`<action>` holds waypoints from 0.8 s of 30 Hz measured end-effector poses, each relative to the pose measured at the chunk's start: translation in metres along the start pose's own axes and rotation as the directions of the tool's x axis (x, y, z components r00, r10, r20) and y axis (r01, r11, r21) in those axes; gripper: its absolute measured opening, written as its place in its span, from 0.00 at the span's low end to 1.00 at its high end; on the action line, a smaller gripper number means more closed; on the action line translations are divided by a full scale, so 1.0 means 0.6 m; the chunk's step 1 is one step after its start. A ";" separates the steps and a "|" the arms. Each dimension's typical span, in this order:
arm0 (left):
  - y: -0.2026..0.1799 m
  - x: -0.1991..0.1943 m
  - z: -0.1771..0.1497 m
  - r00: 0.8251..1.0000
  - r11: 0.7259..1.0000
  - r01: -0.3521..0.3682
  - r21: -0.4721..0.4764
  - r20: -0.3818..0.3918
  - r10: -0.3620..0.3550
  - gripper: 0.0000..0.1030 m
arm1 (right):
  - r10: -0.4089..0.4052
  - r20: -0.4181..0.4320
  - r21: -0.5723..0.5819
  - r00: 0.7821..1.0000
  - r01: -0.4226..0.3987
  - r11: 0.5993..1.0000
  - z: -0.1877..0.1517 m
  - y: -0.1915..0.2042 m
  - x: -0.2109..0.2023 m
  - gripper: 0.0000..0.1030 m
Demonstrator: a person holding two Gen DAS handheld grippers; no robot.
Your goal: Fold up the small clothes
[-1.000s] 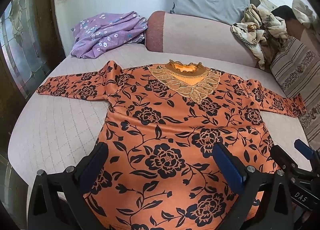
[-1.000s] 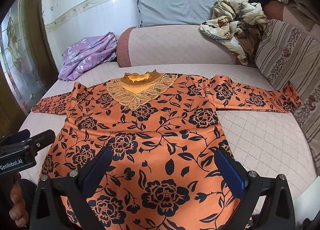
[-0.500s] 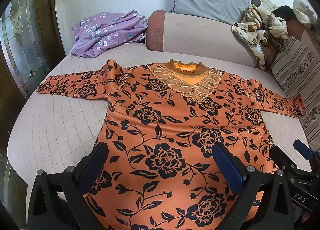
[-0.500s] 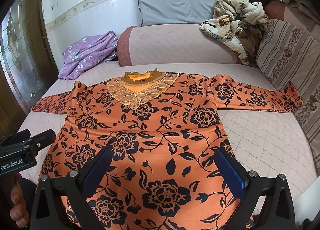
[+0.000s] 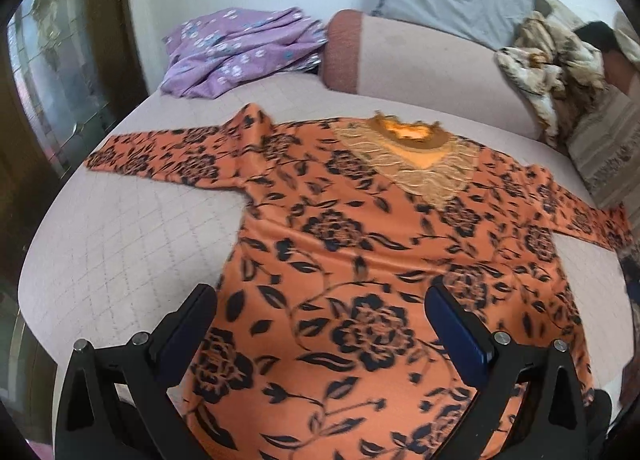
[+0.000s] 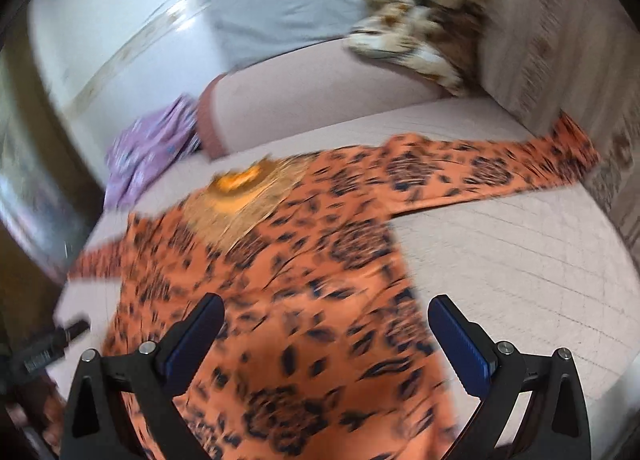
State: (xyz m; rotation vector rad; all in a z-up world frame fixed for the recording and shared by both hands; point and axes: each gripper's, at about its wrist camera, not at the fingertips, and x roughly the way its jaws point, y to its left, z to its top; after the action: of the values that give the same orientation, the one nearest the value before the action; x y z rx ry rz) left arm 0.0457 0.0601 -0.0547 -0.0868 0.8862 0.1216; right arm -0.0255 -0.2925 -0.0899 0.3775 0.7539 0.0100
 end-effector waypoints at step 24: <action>0.240 0.165 0.019 0.970 0.952 -0.218 -0.217 -0.153 0.188 1.00 | -0.367 -0.035 0.558 0.930 0.322 0.765 0.230 -0.596 0.200 0.46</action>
State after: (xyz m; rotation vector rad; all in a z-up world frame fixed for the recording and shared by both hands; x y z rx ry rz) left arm 0.0962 0.2109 -0.1282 -0.2242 1.0085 0.4171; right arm 0.1098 -0.6548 -0.1988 0.7872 0.7322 -0.5879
